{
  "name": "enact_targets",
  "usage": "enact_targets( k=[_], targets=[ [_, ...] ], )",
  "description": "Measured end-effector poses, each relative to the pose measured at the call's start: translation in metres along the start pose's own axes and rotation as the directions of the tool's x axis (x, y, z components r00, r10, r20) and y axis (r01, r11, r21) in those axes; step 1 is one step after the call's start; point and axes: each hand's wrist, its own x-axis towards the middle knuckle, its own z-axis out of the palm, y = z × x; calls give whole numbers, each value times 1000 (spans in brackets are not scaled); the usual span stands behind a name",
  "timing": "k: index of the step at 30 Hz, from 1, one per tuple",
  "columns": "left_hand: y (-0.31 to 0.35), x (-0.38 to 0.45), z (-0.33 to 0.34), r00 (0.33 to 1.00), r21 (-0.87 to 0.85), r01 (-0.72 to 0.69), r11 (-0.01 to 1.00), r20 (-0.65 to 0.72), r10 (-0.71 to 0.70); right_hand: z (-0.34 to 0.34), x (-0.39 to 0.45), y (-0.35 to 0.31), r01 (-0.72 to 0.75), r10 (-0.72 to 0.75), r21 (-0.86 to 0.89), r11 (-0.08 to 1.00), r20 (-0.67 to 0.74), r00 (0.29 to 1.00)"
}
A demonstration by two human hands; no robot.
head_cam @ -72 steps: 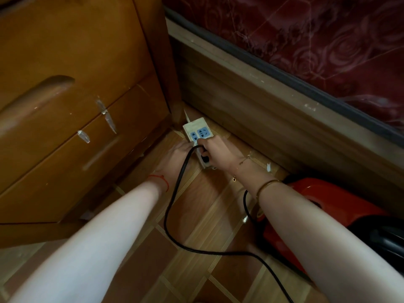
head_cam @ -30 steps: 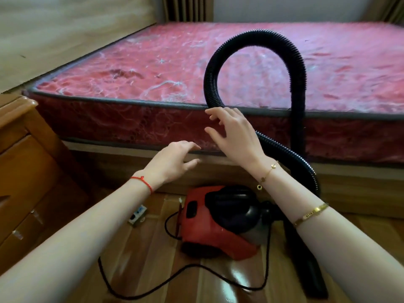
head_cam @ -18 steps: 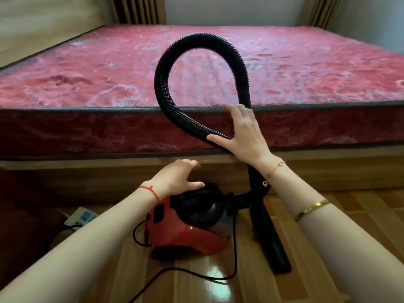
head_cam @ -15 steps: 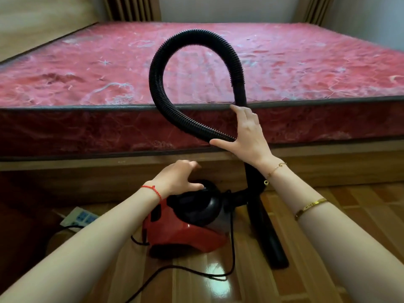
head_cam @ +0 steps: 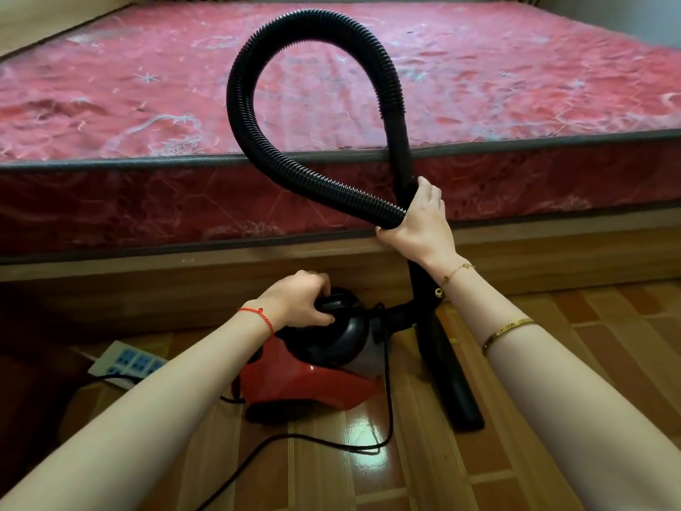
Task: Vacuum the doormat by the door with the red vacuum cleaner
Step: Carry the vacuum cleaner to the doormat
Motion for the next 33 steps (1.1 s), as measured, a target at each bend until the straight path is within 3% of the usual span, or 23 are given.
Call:
enact_targets(
  k=[6, 16, 22, 27, 33],
  targets=[
    [3, 6, 6, 992, -17, 11, 1000, 126, -9, 7, 12, -3, -105, 104, 36, 994, 13, 994],
    [-4, 16, 9, 990, -91, -39, 995, 134, 51, 14, 19, 9, -114, 113, -4, 994, -93, 989],
    [-4, 14, 13, 990, -119, -29, 992, 136, 46, 12, 17, 7, -85, 83, -31, 996, -45, 995],
    [4, 1, 5, 981, -62, 33, 998, 191, -21, -10, 5, -6, -98, 97, 18, 995, 33, 995],
    [39, -32, -36, 980, 14, 33, 999, 197, -35, -76, -7, -25, -178, 176, 85, 980, 35, 984]
  ],
)
